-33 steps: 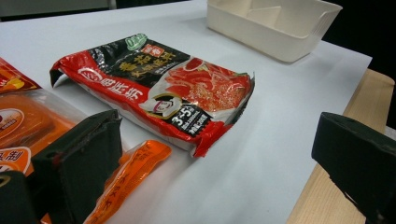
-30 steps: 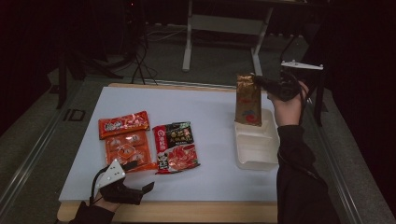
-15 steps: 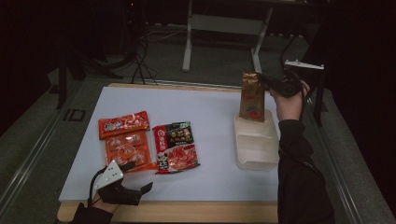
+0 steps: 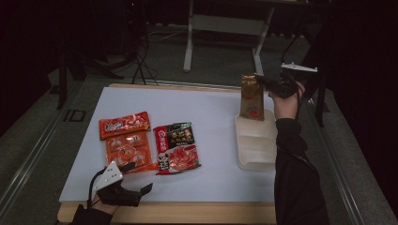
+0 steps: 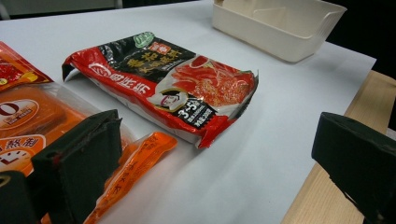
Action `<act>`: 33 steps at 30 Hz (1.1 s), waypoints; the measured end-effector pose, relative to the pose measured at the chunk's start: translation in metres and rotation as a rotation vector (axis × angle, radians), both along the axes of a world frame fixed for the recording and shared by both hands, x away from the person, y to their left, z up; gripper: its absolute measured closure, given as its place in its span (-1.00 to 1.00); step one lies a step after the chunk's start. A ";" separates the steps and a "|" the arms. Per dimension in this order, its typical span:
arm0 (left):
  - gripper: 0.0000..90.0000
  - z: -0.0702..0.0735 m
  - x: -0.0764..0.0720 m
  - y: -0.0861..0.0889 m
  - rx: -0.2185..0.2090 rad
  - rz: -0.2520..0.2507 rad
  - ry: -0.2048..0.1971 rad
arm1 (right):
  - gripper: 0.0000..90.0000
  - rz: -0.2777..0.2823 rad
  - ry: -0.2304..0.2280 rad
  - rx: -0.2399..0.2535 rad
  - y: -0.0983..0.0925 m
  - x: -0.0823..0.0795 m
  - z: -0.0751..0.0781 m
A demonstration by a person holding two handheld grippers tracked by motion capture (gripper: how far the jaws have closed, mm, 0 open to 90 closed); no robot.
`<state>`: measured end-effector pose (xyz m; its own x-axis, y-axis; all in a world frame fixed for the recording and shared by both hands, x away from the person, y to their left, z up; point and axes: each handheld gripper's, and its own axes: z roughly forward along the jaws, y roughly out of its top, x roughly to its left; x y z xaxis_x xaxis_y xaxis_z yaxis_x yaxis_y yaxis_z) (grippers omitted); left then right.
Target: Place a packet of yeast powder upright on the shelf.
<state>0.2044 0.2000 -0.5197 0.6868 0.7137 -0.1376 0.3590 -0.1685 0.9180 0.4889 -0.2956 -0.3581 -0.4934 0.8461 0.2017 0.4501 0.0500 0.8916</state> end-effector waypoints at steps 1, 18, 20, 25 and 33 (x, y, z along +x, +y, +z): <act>-0.95 0.000 0.000 0.000 0.000 0.000 0.000 | 0.96 0.003 -0.001 -0.005 0.000 0.000 -0.002; -0.95 0.000 -0.001 0.000 0.009 0.000 0.000 | 0.95 0.020 0.096 0.043 -0.002 -0.002 -0.030; -0.95 0.000 0.000 0.000 0.008 0.001 0.002 | 0.95 0.010 0.118 0.048 -0.005 -0.002 -0.036; -0.95 0.000 0.000 -0.001 0.007 0.001 0.002 | 0.91 -0.015 0.158 0.052 -0.013 -0.003 -0.044; -0.95 0.000 0.000 -0.001 0.010 0.000 0.001 | 0.43 -0.053 0.095 -0.049 -0.016 -0.014 -0.035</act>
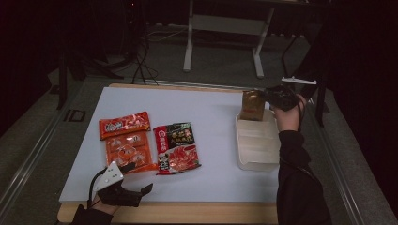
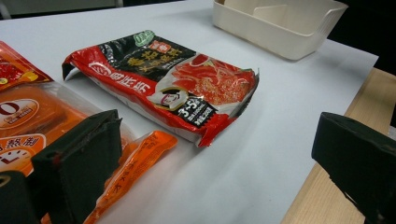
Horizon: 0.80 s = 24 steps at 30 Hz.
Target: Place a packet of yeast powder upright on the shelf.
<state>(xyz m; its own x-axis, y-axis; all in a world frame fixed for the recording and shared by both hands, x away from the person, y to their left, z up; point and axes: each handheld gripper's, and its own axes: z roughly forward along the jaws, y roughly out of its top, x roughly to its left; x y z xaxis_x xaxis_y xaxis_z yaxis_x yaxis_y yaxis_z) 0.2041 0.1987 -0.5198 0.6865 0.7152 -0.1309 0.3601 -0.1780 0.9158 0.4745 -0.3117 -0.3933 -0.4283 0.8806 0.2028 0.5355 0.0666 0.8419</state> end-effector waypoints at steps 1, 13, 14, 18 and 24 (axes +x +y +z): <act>-0.95 0.000 0.000 0.000 -0.001 0.000 0.000 | 0.31 -0.002 -0.022 -0.002 0.000 -0.004 0.004; -0.95 0.000 0.000 -0.002 0.014 0.006 -0.007 | -0.23 0.045 -0.135 0.024 0.010 -0.047 0.030; -0.95 0.000 0.000 -0.002 0.020 0.010 -0.012 | -0.30 0.052 -0.140 0.032 0.011 -0.052 0.030; -0.95 0.001 0.000 -0.001 0.004 0.025 -0.025 | -0.49 0.081 -0.161 0.049 0.014 -0.073 0.026; -0.95 0.006 0.003 0.000 -0.030 0.031 -0.008 | -0.69 0.173 -0.167 0.086 0.023 -0.107 0.017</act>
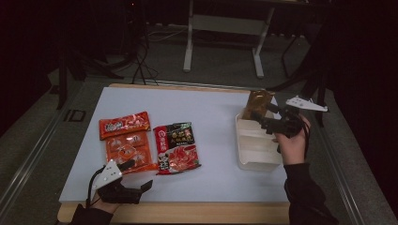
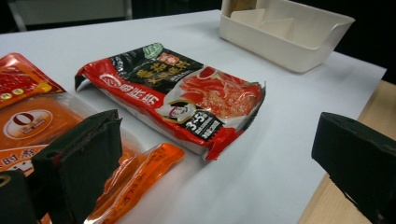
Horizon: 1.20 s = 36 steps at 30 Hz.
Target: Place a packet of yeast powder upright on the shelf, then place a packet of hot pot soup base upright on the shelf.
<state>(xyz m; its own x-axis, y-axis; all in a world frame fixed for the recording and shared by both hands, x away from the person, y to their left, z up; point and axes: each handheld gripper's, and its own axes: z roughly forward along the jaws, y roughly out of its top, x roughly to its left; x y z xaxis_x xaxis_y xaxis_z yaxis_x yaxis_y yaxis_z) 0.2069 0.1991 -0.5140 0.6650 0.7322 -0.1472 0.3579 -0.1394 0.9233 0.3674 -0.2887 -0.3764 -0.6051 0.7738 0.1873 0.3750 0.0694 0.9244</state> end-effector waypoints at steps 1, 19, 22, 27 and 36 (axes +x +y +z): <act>-0.95 0.001 0.000 0.000 -0.008 -0.002 0.011 | -0.69 0.021 -0.004 0.000 0.001 -0.006 -0.001; -0.76 0.028 0.023 0.000 0.073 0.004 0.103 | -0.68 0.184 -0.059 -0.036 0.018 -0.089 -0.014; -0.44 0.031 0.031 0.002 0.094 0.021 0.116 | -0.68 0.196 -0.062 -0.029 0.017 -0.098 -0.014; -0.03 0.036 0.050 -0.002 0.167 0.045 0.143 | -0.67 0.203 -0.070 -0.015 0.014 -0.106 -0.019; 0.65 0.028 0.086 -0.010 0.227 0.101 0.223 | -0.67 0.251 -0.068 0.005 0.019 -0.111 -0.026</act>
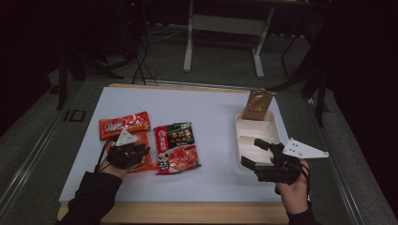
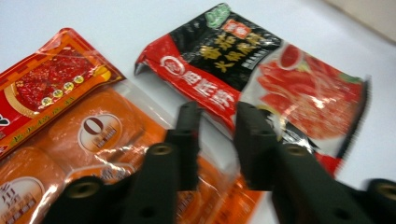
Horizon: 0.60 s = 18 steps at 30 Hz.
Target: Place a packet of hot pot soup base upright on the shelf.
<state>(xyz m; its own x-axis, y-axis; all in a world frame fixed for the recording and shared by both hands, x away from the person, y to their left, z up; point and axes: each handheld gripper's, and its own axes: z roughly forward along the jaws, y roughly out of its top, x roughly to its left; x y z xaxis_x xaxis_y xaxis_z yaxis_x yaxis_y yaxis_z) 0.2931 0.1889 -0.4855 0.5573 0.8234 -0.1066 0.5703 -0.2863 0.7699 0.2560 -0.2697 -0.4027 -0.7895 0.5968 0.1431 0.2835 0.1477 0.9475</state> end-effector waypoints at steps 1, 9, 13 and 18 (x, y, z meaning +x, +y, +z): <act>0.69 -0.002 0.005 0.001 -0.021 -0.001 0.019 | -0.67 0.001 0.000 -0.002 0.001 0.000 0.000; 1.00 -0.009 0.031 -0.009 0.090 0.020 0.029 | -0.67 0.017 0.002 -0.012 0.004 0.000 -0.004; 1.00 -0.017 0.042 -0.012 0.118 0.043 0.076 | -0.67 0.029 0.009 -0.004 0.006 -0.001 -0.005; 1.00 -0.027 0.053 -0.014 0.132 0.077 0.149 | -0.67 0.046 0.017 0.000 0.009 -0.003 -0.005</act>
